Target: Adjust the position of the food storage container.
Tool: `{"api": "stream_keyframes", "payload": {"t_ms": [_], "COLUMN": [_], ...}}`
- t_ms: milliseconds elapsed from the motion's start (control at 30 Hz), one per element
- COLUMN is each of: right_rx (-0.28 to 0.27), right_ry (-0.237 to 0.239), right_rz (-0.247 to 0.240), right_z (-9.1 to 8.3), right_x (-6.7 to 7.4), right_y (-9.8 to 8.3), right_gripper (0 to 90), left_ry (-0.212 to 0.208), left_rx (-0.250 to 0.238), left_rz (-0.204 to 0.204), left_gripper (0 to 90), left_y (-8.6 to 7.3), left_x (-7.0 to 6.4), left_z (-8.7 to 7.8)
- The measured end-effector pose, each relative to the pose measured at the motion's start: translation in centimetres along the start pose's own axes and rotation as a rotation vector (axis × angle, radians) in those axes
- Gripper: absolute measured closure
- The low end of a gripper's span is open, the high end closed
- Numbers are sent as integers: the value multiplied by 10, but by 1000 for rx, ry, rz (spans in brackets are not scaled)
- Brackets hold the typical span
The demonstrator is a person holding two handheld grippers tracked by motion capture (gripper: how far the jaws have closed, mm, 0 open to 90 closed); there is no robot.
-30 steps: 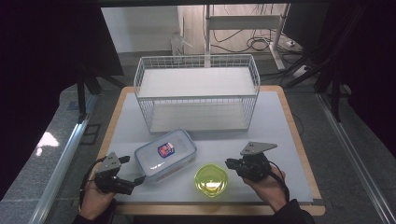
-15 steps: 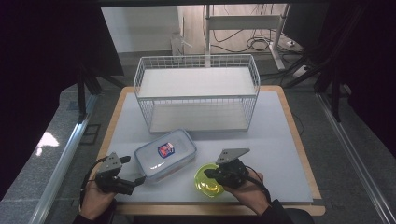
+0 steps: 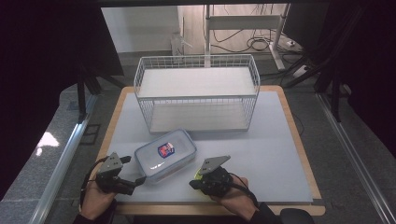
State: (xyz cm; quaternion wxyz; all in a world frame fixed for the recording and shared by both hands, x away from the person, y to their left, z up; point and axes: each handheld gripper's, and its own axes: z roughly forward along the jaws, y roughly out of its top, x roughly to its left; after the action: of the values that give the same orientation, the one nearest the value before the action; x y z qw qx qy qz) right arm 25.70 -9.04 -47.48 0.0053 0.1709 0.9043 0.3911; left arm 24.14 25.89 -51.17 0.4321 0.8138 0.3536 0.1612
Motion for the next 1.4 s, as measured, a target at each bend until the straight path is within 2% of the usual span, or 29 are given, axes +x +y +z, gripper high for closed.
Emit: {"api": "stream_keyframes", "payload": {"t_ms": [100,200,333,400,633,800,867,1267,1400], "right_rx": [29,37,50,66,45,44,47,29,35], "right_ry": [5,8,-20,-44,-90,-111,-133,-181,-210], "right_rz": [-21,-21,-16,-6,37,60,75,145,174], "right_z": [7,8,7,6,-10,-16,-19,-37,-43], "right_x": [6,6,3,-1,-17,-27,-34,-60,-70], "right_y": [-1,-1,-3,-5,-13,-17,-20,-33,-38], "right_gripper": [900,900,900,900,900,900,900,900,900], "left_ry": [-2,-3,-3,-4,-4,-5,-5,-4,-4], "left_rx": [1,2,2,1,3,6,6,12,13], "left_rz": [1,2,3,2,2,2,2,2,1], "left_gripper": [25,26,27,27,28,28,29,30,31], "left_y": [0,0,0,0,0,-1,-1,-1,-1], "left_x": [0,0,0,0,0,0,0,0,0], "left_z": [0,1,1,0,1,1,1,2,2]}}
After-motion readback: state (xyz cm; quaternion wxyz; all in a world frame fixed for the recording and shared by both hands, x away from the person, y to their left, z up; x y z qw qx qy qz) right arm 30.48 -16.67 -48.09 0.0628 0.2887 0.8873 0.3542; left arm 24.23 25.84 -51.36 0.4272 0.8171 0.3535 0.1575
